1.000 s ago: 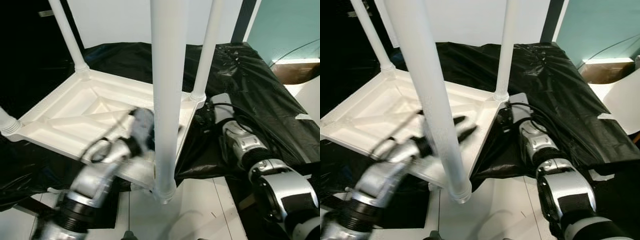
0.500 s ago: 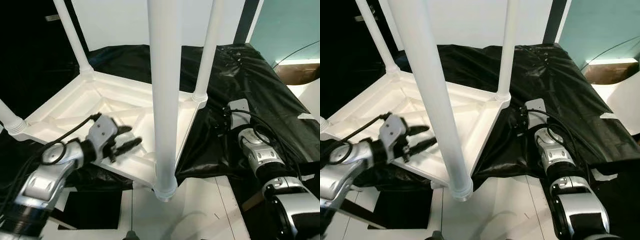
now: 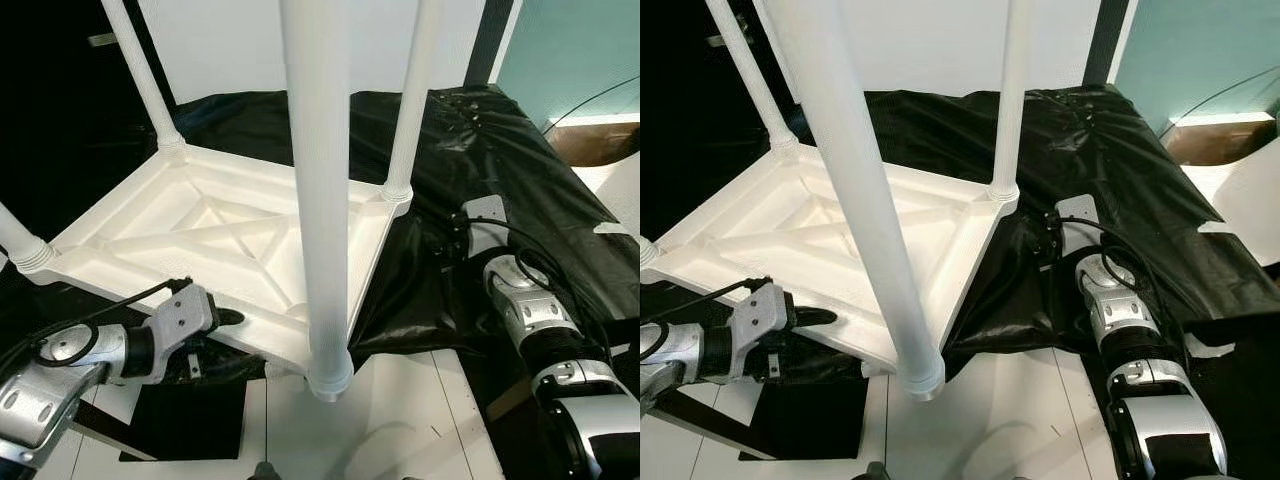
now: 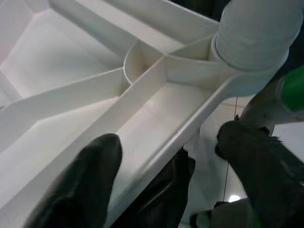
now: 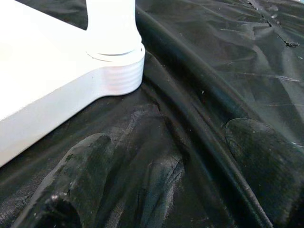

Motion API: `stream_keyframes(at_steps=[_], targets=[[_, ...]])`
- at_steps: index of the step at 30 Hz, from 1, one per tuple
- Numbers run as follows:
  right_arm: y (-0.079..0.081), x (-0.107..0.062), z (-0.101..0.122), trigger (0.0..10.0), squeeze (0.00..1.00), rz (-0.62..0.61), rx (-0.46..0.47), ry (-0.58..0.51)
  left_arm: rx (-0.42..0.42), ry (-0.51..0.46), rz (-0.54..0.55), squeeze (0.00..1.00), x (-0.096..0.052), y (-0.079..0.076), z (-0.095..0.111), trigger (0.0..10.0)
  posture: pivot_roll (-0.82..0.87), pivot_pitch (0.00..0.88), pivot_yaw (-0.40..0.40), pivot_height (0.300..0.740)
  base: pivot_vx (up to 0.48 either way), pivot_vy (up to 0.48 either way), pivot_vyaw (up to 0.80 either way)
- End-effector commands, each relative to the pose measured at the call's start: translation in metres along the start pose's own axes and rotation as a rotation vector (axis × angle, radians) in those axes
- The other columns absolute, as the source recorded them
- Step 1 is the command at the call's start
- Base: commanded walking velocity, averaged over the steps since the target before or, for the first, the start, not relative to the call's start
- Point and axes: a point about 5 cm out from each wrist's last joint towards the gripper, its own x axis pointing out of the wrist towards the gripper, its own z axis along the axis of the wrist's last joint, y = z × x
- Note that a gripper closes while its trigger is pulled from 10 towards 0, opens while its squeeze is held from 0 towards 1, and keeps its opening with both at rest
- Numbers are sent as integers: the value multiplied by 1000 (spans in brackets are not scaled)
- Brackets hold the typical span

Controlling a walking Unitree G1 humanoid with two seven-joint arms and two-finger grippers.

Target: Building children table

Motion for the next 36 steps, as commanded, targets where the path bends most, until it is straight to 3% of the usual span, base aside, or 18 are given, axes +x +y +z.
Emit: stream_keyframes(at_steps=[1,8,17,18,19,20,22,24,27,30,31,36], targets=[[2,-1,-3,10000,0,9,4,15,28,43,-79,0,2,-5,-4,10000,51,17,57,740,0,0,0],[5,1,2,10000,0,11,10,5,85,133,-66,0,14,2,-10,10000,49,29,63,740,0,0,0],[6,-2,2,10000,0,3,16,-1,57,173,-108,0,27,6,-14,10000,32,32,89,740,0,0,0],[6,-3,2,10000,0,-1,19,-1,54,181,-124,0,29,7,-15,8235,27,32,97,740,0,0,0],[6,-3,2,10000,0,-1,19,-1,54,181,-124,0,29,7,-15,8235,27,32,97,740,0,0,0],[5,-4,1,10000,0,-3,20,-1,53,183,-126,0,30,8,-15,4078,27,32,97,740,0,0,0],[5,-6,-1,10000,0,-10,24,0,37,168,-116,0,33,14,-12,0,25,37,111,740,0,0,0],[5,-6,-1,10000,0,-13,26,1,29,160,-110,0,34,16,-11,0,26,37,113,740,0,0,0],[4,-7,-1,10000,0,-28,36,-1,30,182,-23,0,38,33,-11,0,29,41,124,740,0,0,0],[4,-7,-1,10000,0,-34,40,-5,28,195,24,0,40,41,-12,0,29,42,127,740,0,0,0],[5,-7,0,10000,0,-40,47,-10,27,206,84,0,42,50,-13,0,30,43,130,740,0,0,0],[6,-9,0,10000,0,-46,58,-15,11,205,177,0,45,63,-10,0,28,43,133,740,0,0,0]])
